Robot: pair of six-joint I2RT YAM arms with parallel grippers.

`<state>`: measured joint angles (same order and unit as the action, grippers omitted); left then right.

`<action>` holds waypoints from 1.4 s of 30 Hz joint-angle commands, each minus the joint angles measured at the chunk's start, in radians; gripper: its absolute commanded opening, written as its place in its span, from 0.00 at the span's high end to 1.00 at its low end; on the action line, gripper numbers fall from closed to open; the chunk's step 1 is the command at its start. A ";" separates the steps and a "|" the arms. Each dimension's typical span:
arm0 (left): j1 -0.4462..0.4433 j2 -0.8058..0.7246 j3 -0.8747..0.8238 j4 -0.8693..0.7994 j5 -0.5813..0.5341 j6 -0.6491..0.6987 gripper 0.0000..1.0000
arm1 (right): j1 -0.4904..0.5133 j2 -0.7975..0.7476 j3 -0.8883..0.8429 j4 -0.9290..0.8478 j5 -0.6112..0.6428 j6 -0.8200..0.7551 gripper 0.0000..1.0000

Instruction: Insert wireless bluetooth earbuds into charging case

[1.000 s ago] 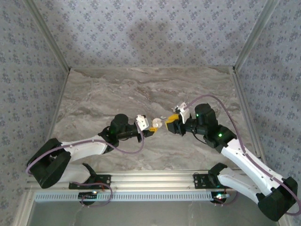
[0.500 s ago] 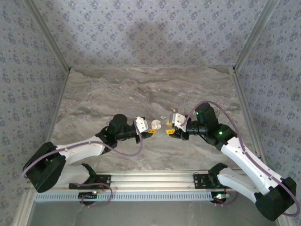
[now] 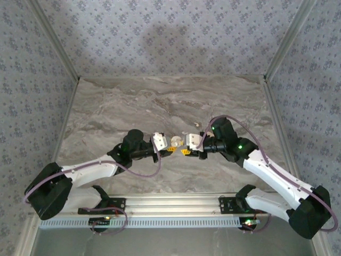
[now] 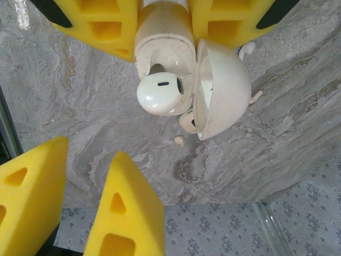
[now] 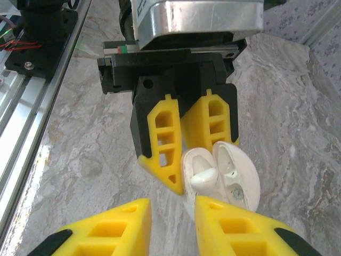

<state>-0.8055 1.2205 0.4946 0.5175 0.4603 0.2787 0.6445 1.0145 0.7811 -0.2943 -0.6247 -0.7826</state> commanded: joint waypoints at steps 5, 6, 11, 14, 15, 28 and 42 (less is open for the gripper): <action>-0.003 -0.029 0.007 -0.008 0.018 0.014 0.89 | 0.019 0.046 0.054 0.044 -0.010 -0.023 0.70; -0.003 -0.029 0.007 -0.009 0.017 0.016 0.89 | 0.021 0.050 0.057 0.045 -0.010 -0.023 0.70; -0.003 -0.033 0.007 -0.013 0.018 0.017 0.89 | 0.032 0.078 0.065 0.044 -0.006 -0.027 0.71; -0.003 -0.035 0.010 -0.018 0.026 0.017 0.89 | 0.032 0.086 0.068 0.044 -0.007 -0.031 0.70; -0.004 -0.036 0.010 -0.020 0.027 0.017 0.89 | 0.032 0.087 0.067 0.045 -0.004 -0.032 0.70; -0.003 -0.050 0.010 -0.029 0.028 0.019 0.89 | 0.033 0.111 0.073 0.058 0.018 -0.023 0.70; -0.003 -0.071 0.010 -0.035 0.012 0.014 0.89 | 0.040 0.098 0.049 0.100 0.095 0.090 0.75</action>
<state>-0.8051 1.1713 0.4946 0.4637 0.4564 0.2802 0.6762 1.1221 0.8238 -0.2173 -0.5625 -0.7498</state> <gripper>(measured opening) 0.204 0.252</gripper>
